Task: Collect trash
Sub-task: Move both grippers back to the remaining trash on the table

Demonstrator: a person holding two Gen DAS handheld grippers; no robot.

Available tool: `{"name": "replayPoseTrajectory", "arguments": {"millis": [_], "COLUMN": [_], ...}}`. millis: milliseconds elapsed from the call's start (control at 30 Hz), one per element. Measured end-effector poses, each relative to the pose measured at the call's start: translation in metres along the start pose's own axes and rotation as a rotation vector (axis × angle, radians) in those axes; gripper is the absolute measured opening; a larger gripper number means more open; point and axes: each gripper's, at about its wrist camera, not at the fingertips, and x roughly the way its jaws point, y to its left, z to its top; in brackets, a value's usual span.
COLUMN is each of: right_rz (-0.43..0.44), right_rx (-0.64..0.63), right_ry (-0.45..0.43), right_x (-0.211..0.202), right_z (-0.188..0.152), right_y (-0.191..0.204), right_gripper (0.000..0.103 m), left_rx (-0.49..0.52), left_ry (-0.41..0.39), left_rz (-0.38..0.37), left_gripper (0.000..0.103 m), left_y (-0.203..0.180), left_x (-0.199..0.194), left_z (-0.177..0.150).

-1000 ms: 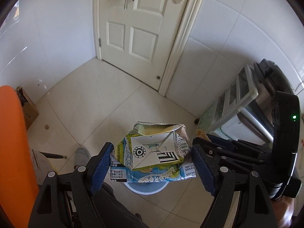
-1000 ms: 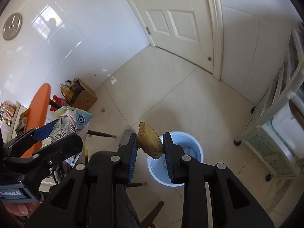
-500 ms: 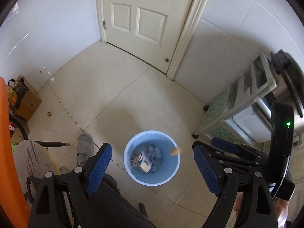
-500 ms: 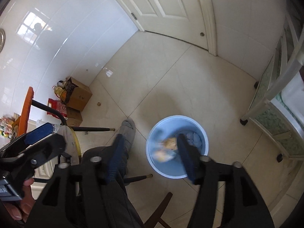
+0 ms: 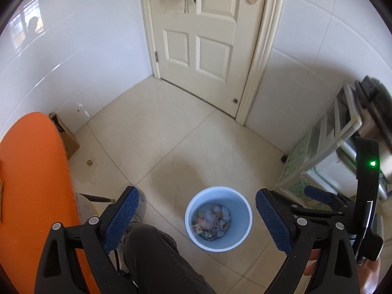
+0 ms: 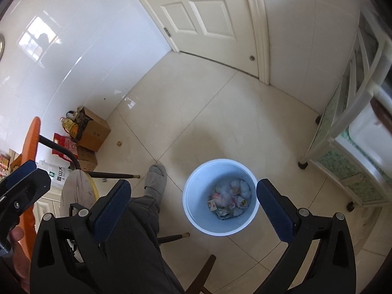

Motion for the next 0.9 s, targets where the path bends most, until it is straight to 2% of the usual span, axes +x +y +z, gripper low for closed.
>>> {"name": "replayPoseTrajectory", "arguments": {"millis": [300, 567, 900], "right_rz": [0.040, 0.100, 0.171], "right_rx": [-0.107, -0.204, -0.346], "right_ry": [-0.121, -0.208, -0.286], "right_x": [-0.058, -0.100, -0.139], "right_z": [0.013, 0.017, 0.011], "right_y": [0.059, 0.122, 0.202], "right_gripper": [0.103, 0.103, 0.103], "left_rx": [-0.060, -0.137, -0.270], "left_ry": [-0.158, -0.285, -0.408], "left_rz": [0.015, 0.077, 0.179], "left_gripper": [0.094, 0.095, 0.098], "left_y": [0.039, 0.082, 0.127], "left_x": [-0.093, -0.168, -0.237], "left_z": [-0.028, -0.060, -0.111]}}
